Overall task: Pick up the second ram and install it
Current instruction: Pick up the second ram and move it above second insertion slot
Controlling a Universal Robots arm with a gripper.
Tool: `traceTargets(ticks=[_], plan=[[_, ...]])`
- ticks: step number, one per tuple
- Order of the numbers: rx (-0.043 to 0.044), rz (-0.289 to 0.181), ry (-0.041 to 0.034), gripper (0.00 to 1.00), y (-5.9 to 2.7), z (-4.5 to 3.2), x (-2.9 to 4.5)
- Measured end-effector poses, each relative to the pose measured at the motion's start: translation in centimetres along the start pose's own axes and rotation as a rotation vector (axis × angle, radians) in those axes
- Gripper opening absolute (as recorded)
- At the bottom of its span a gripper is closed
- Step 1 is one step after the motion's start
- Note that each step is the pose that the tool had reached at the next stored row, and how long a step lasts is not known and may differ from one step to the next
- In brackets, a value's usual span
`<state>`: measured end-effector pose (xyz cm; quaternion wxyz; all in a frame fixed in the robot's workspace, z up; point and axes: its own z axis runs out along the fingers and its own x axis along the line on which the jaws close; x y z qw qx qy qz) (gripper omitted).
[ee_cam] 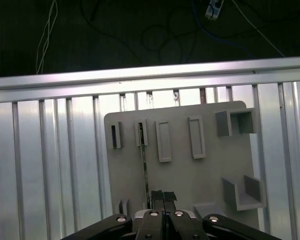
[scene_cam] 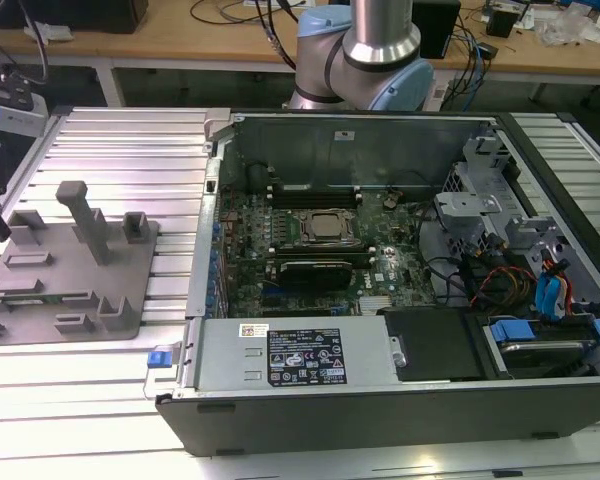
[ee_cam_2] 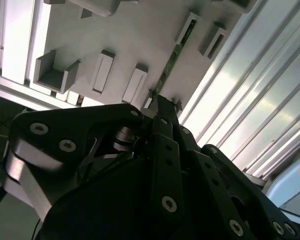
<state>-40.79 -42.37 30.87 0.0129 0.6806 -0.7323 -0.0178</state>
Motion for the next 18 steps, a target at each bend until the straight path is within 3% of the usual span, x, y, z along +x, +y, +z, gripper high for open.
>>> traceTargets(ticks=[11, 18], plan=[[0.0001, 0.000, -0.0001, 0.08, 0.06, 0.78, 0.01], [0.0000, 0.000, 0.0000, 0.08, 0.12, 2.37, 0.03]])
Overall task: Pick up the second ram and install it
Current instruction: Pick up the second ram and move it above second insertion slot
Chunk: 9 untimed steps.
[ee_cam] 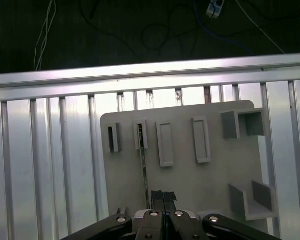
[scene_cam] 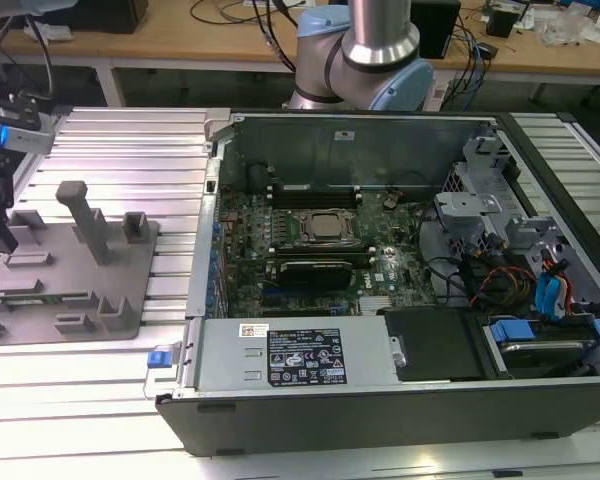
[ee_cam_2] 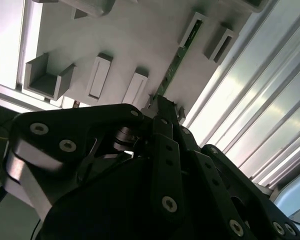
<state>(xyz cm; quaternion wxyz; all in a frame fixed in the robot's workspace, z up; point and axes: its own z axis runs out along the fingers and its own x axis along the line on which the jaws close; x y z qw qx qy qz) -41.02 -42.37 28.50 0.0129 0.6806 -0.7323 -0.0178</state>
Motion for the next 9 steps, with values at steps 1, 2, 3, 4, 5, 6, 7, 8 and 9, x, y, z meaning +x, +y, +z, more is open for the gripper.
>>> traceTargets(ticks=[1, 2, 3, 4, 5, 6, 7, 8, 9], plan=[[0.0001, 0.000, 0.0000, 0.08, 0.00, 0.20, 0.00], [0.0001, 0.000, 0.0000, 0.08, 0.01, 0.55, 0.01], [0.0000, 0.000, 0.0000, 0.08, 0.06, 1.12, 0.02], [0.0000, 0.000, 0.0001, 0.08, 0.17, 1.32, 0.04], [0.0000, 0.000, 0.0000, 0.08, 0.27, 1.44, 0.06], [0.0001, -0.001, 0.0000, 0.08, 0.37, 1.55, 0.11], [0.0001, -0.001, 0.0000, 0.08, 0.44, 1.66, 0.16], [0.0000, -0.001, 0.0001, 0.08, 0.50, 1.79, 0.23], [0.0000, -0.001, 0.0000, 0.08, 0.56, 2.04, 0.42]])
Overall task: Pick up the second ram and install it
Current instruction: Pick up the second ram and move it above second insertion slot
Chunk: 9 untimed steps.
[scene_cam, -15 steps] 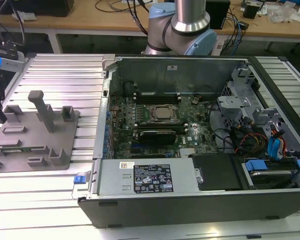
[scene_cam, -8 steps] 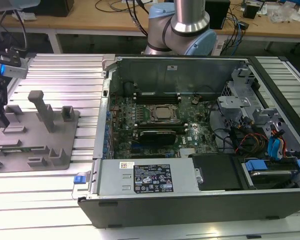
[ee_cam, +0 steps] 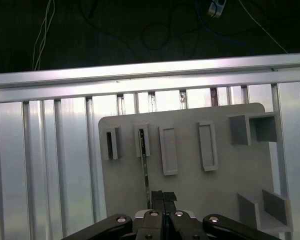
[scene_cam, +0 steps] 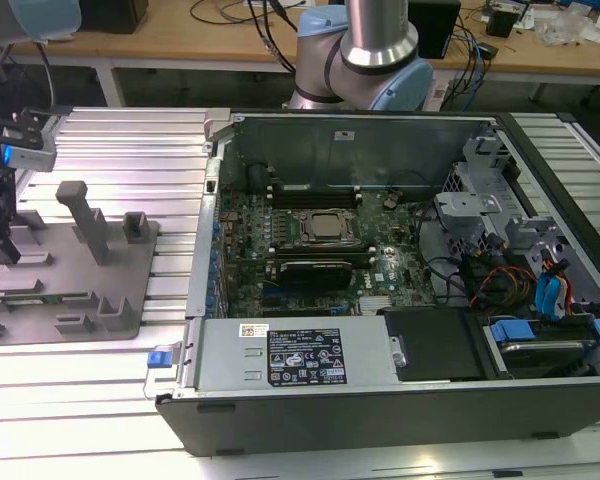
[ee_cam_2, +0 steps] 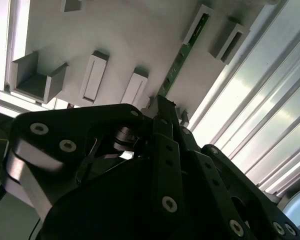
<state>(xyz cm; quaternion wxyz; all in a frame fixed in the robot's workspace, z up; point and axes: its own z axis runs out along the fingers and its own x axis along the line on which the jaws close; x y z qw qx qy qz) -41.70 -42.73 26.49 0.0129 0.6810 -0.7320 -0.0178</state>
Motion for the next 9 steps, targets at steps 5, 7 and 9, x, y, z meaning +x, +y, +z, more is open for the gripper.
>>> traceTargets(ticks=[5, 7, 9], plan=[[0.0002, -0.001, -0.0001, 0.08, 0.11, 0.94, 0.97], [-0.0002, -0.002, 0.0002, 0.08, 0.11, 1.16, 1.06], [0.0000, -0.002, 0.0001, 0.08, 0.12, 1.46, 1.17]])
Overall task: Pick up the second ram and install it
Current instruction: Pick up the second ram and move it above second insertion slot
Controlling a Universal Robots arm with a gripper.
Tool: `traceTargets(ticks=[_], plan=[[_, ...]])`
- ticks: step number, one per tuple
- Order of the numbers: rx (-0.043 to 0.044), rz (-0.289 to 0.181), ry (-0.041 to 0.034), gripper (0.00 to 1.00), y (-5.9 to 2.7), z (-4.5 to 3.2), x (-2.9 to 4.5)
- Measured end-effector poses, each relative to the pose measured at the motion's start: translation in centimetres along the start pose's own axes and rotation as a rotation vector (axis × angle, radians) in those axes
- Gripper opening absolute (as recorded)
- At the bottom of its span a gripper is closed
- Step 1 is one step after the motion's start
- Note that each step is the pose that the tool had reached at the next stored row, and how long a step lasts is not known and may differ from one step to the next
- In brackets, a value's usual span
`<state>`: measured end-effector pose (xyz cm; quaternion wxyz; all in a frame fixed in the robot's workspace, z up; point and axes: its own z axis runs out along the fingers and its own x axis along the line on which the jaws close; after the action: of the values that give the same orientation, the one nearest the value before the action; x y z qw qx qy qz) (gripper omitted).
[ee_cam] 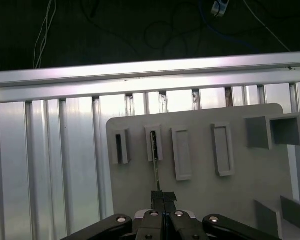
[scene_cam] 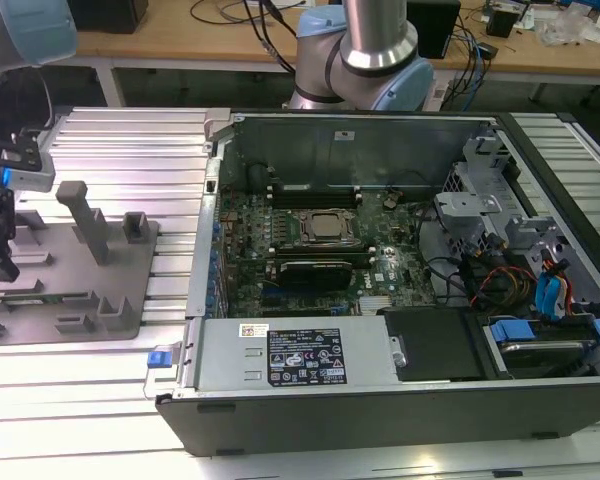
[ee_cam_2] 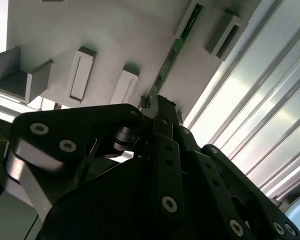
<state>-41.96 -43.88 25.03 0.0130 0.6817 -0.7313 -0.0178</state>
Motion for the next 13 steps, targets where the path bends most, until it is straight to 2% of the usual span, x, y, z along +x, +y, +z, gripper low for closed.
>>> traceTargets(ticks=[2, 4, 6, 10, 11, 12, 13], plan=[[0.0000, -0.001, 0.0000, 0.08, -0.01, 0.35, 0.14], [0.0001, -0.001, -0.0001, 0.08, -0.04, 1.18, 0.21], [-0.0001, -0.002, 0.0000, 0.08, -0.06, 1.56, 0.22], [0.0000, -0.003, 0.0001, 0.08, -0.06, 1.57, 0.22], [0.0000, -0.003, 0.0001, 0.14, -0.06, 1.57, 0.22], [0.0000, -0.003, 0.0002, 0.14, -0.06, 1.57, 0.22], [0.0000, -0.003, 0.0001, 0.21, -0.06, 1.57, 0.22]])
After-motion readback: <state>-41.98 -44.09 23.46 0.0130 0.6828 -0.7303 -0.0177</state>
